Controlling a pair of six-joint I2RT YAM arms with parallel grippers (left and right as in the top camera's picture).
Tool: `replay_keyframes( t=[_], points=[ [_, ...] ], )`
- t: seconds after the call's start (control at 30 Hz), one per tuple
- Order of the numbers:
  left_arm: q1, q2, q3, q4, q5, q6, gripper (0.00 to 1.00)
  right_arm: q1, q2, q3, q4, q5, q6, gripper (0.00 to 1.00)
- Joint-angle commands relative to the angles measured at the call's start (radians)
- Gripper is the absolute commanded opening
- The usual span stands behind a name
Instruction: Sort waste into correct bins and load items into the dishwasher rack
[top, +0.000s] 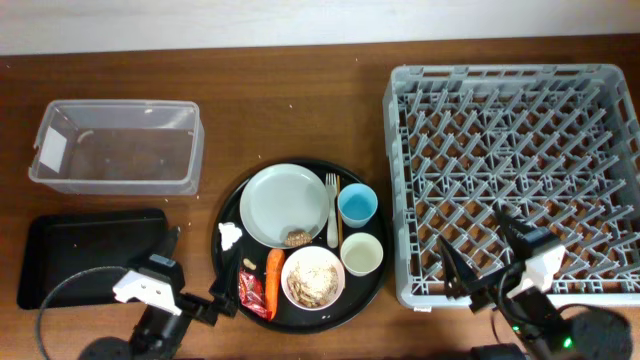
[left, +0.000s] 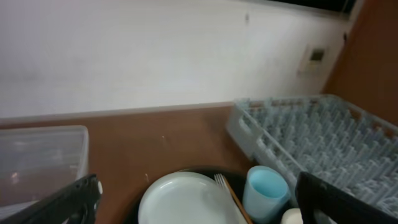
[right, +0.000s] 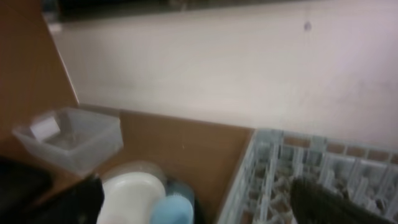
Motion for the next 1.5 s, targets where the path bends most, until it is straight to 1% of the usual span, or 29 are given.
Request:
replay_keyframes(
  t=[0.0, 0.07, 0.1, 0.13, 0.2, 0.27, 0.33, 0.37, 0.4, 0.43, 0.47, 0.5, 0.53, 0.6, 0.67, 0.7, 0.73, 0.8, 0.87, 0.93, 1.0, 1.03, 1.07, 1.13, 1.2, 1.23, 1.3, 1.37, 1.47],
  points=[
    [0.003, 0.307, 0.321, -0.267, 0.023, 0.013, 0.99, -0.007, 0.311, 0.333, -0.324, -0.004, 0.031, 0.98],
    [0.003, 0.518, 0.508, -0.421, 0.024, 0.013, 0.99, -0.007, 0.473, 0.500, -0.491, -0.006, 0.031, 0.98],
    [0.003, 0.670, 0.632, -0.512, 0.045, 0.013, 0.99, -0.007, 0.587, 0.571, -0.589, -0.086, 0.031, 0.98],
    [0.003, 0.739, 0.674, -0.547, 0.045, 0.013, 0.99, -0.007, 0.634, 0.575, -0.619, -0.103, 0.031, 0.98],
    [0.003, 0.825, 0.680, -0.587, 0.112, 0.001, 1.00, -0.007, 0.715, 0.575, -0.655, -0.101, 0.031, 0.98],
    [-0.040, 0.936, 0.680, -0.575, 0.127, 0.001, 0.99, -0.007, 0.792, 0.575, -0.705, 0.009, 0.069, 0.98],
    [-0.251, 1.098, 0.681, -0.513, -0.017, -0.003, 0.95, -0.007, 0.805, 0.575, -0.715, 0.180, 0.233, 0.98],
    [-0.367, 1.197, 0.681, -0.455, -0.134, -0.023, 0.83, -0.007, 0.805, 0.575, -0.721, 0.262, 0.330, 0.98],
    [-0.464, 1.303, 0.681, -0.364, -0.173, -0.047, 0.76, -0.008, 0.805, 0.575, -0.726, 0.276, 0.373, 0.98],
    [-0.547, 1.423, 0.681, -0.240, -0.202, -0.048, 0.72, -0.008, 0.805, 0.575, -0.733, 0.288, 0.407, 1.00],
    [-0.586, 1.494, 0.681, -0.181, -0.232, -0.048, 0.72, -0.008, 0.805, 0.575, -0.748, 0.288, 0.426, 1.00],
    [-0.609, 1.554, 0.681, -0.116, -0.236, -0.048, 0.61, -0.008, 0.805, 0.575, -0.759, 0.288, 0.428, 1.00],
    [-0.616, 1.621, 0.681, -0.040, -0.252, -0.065, 0.56, -0.008, 0.805, 0.573, -0.777, 0.288, 0.428, 0.99],
    [-0.615, 1.678, 0.681, 0.048, -0.261, -0.089, 0.50, -0.008, 0.807, 0.572, -0.793, 0.288, 0.428, 0.98],
    [-0.615, 1.706, 0.681, 0.057, -0.333, -0.089, 0.46, -0.008, 0.807, 0.571, -0.808, 0.290, 0.424, 0.98],
    [-0.615, 1.715, 0.681, 0.057, -0.341, -0.089, 0.37, -0.008, 0.807, 0.571, -0.808, 0.291, 0.424, 0.98],
    [-0.615, 1.722, 0.681, 0.057, -0.341, -0.089, 0.23, -0.008, 0.807, 0.572, -0.808, 0.293, 0.424, 0.99],
    [-0.615, 1.717, 0.683, 0.051, -0.336, -0.095, 0.01, -0.008, 0.807, 0.572, -0.810, 0.293, 0.424, 0.99],
    [-0.615, 1.651, 0.733, -0.004, -0.314, -0.101, 0.01, -0.008, 0.807, 0.572, -0.810, 0.293, 0.412, 0.98],
    [-0.596, 1.529, 0.813, -0.144, -0.314, -0.100, 0.01, -0.008, 0.807, 0.572, -0.809, 0.292, 0.369, 0.98],
    [-0.541, 1.415, 0.822, -0.264, -0.296, -0.100, 0.01, -0.008, 0.806, 0.572, -0.798, 0.280, 0.298, 0.98],
    [-0.478, 1.353, 0.822, -0.324, -0.188, -0.099, 0.01, -0.006, 0.805, 0.572, -0.767, 0.163, 0.166, 0.99],
    [-0.400, 1.304, 0.822, -0.344, 0.002, -0.052, 0.01, -0.006, 0.805, 0.572, -0.727, -0.040, 0.024, 0.98],
    [-0.248, 1.271, 0.822, -0.343, 0.382, 0.017, 0.01, -0.006, 0.805, 0.572, -0.650, -0.372, -0.106, 0.94],
    [-0.130, 1.279, 0.822, -0.325, 0.801, 0.072, 0.01, -0.006, 0.806, 0.572, -0.550, -0.675, -0.162, 0.93],
    [-0.121, 1.279, 0.822, -0.304, 0.908, 0.072, 0.01, -0.006, 0.806, 0.572, -0.509, -0.766, -0.188, 0.93],
    [-0.142, 1.279, 0.822, -0.269, 0.991, 0.072, 0.01, -0.006, 0.807, 0.572, -0.447, -0.842, -0.191, 0.93],
    [-0.174, 1.279, 0.822, -0.254, 1.018, 0.072, 0.01, 0.010, 0.807, 0.572, -0.391, -0.915, -0.217, 0.93],
    [-0.215, 1.278, 0.822, -0.224, 1.026, 0.071, 0.01, 0.119, 0.829, 0.572, -0.281, -0.874, -0.203, 0.90]
  ],
)
